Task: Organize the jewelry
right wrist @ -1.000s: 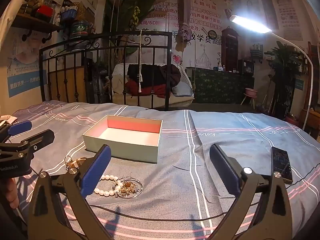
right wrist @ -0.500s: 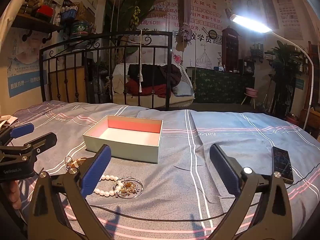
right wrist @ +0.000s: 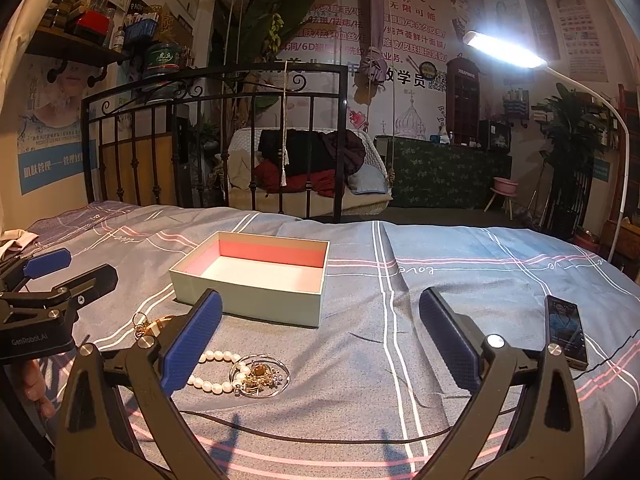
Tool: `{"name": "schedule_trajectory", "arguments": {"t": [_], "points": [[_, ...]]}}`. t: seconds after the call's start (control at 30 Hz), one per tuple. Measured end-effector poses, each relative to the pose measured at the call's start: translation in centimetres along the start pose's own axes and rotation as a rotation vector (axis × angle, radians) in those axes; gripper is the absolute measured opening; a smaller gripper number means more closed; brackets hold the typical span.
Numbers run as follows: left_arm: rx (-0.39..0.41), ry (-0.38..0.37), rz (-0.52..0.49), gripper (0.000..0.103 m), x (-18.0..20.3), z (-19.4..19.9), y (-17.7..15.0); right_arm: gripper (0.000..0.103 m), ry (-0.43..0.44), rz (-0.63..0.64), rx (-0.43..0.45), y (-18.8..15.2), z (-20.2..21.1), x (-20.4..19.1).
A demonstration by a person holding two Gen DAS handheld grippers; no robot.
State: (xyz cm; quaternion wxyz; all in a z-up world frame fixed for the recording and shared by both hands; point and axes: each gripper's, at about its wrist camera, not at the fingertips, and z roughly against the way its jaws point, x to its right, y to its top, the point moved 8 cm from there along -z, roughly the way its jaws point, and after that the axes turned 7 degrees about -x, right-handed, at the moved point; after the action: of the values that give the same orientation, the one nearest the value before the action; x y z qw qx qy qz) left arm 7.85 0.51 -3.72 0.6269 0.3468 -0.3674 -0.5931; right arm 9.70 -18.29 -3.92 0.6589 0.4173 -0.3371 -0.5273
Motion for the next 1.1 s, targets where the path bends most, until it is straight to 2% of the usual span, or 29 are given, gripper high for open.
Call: {"name": "schedule_trajectory", "arguments": {"t": [0.3, 1.1], "points": [[0.010, 0.002, 0.025, 0.097, -0.25, 0.21, 0.01, 0.097, 0.001, 0.002, -0.004, -0.05, 0.00, -0.07], [-0.015, 0.009, 0.003, 0.097, 0.05, 0.08, -0.17, 0.097, 0.004, -0.001, -0.007, -0.07, -0.02, -0.13]]}}
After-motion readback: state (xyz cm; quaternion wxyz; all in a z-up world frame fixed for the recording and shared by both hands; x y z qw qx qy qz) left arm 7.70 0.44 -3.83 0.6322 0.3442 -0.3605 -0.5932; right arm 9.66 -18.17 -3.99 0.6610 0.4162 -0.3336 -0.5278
